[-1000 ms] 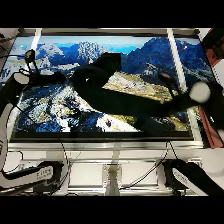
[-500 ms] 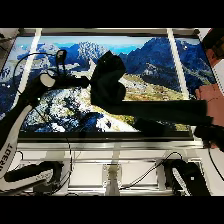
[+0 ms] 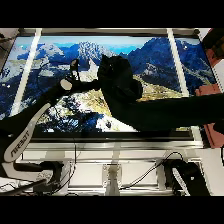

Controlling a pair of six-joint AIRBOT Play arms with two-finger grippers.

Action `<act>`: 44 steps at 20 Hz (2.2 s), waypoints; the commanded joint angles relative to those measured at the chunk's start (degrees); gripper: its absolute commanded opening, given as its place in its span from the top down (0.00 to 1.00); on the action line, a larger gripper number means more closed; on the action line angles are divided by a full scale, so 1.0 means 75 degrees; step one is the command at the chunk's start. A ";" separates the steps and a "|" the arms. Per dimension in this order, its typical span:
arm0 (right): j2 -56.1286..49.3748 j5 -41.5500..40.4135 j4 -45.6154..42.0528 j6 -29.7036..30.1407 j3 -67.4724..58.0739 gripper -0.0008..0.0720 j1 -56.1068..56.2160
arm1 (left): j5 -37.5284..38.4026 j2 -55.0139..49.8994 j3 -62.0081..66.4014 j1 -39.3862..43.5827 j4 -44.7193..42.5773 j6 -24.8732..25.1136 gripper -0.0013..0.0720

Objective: Fold the clothes and pants, and hang the long-sleeved shirts on hangers.

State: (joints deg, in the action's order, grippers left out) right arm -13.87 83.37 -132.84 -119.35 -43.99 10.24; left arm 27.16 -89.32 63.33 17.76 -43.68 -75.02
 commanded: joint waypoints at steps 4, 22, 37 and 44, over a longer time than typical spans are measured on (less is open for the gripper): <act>-0.0073 -0.0385 0.0385 -0.0210 0.0032 0.96 0.0000 | -0.0134 -0.1052 0.0117 0.0254 0.1463 0.0082 0.11; -0.1568 -0.3806 0.0866 0.0009 -0.0108 0.97 0.0000 | -0.0857 0.1081 0.1408 -0.0163 -0.1148 0.0828 0.92; -0.3710 -0.2244 0.3791 0.2669 -0.3433 0.97 0.0006 | 0.5015 0.6266 0.1393 -0.2334 -0.4357 0.0458 0.92; -0.3643 0.1189 0.3599 0.3503 -0.2527 0.97 0.0006 | 0.8664 0.5112 0.0965 -0.2326 -0.5435 0.0921 0.92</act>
State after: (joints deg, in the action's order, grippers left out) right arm -41.76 83.37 -106.48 -95.94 -66.67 10.24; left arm 80.23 -47.70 72.51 0.36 -82.50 -70.76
